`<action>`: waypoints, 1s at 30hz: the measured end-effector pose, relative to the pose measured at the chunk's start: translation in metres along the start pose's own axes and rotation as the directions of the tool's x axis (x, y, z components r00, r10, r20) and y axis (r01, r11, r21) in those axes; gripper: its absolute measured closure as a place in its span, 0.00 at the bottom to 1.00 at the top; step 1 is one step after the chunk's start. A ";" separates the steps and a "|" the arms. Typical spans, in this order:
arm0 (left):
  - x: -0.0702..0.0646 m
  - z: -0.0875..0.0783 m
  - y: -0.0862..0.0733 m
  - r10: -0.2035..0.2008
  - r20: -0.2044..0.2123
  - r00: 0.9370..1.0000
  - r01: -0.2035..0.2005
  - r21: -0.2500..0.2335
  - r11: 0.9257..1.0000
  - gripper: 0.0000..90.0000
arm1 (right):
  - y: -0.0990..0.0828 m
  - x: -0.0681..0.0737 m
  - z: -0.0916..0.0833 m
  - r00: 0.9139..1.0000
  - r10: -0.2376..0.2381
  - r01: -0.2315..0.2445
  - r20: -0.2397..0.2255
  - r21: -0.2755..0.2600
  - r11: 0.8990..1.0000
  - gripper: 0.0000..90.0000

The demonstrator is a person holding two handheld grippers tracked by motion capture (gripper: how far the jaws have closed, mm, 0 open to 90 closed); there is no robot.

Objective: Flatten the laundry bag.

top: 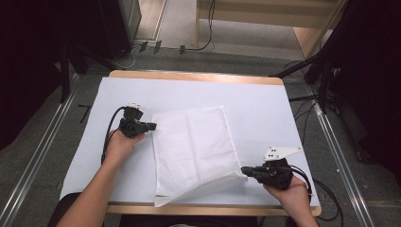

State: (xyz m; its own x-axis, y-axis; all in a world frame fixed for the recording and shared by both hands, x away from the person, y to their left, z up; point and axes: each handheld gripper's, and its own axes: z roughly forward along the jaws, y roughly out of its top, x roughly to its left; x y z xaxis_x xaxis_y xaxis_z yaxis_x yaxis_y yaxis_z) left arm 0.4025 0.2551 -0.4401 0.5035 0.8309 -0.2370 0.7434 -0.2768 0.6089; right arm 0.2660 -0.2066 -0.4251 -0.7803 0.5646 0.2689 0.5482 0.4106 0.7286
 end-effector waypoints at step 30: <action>-0.027 -0.013 -0.039 -0.006 -0.014 1.000 0.006 0.017 1.000 0.64 | 0.081 -0.082 0.087 0.986 0.045 -0.047 0.158 0.011 0.999 0.79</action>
State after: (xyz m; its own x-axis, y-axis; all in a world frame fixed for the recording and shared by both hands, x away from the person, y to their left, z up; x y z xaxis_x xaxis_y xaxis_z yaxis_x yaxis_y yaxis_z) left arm 0.3542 0.2499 -0.4471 0.4929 0.8392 -0.2298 0.7540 -0.2802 0.5941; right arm 0.4001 -0.1573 -0.4432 -0.6973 0.6888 0.1982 0.5879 0.3915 0.7079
